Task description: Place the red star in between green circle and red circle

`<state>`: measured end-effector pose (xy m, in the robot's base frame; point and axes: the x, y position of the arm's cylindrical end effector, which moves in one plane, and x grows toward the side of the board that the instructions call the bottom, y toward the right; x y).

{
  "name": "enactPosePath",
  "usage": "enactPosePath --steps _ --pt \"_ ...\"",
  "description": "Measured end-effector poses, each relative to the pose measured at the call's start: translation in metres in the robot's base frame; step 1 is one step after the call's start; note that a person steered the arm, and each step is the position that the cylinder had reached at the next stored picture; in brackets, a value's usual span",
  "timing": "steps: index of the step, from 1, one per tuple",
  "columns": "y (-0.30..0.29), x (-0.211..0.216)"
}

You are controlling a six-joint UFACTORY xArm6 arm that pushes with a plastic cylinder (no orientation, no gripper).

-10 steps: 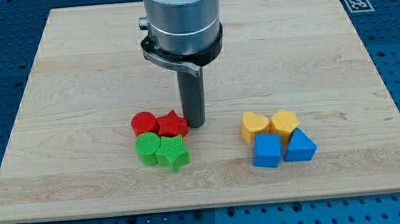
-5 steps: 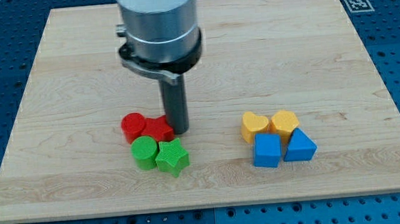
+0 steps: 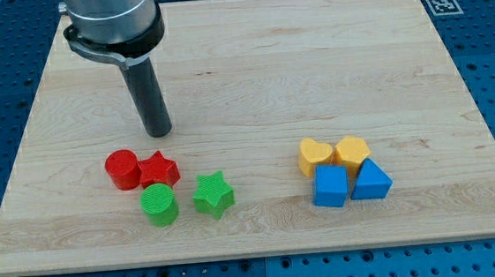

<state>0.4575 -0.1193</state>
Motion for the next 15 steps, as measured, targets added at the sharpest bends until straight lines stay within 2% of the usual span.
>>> enactPosePath --steps 15 --pt "0.0 -0.011"
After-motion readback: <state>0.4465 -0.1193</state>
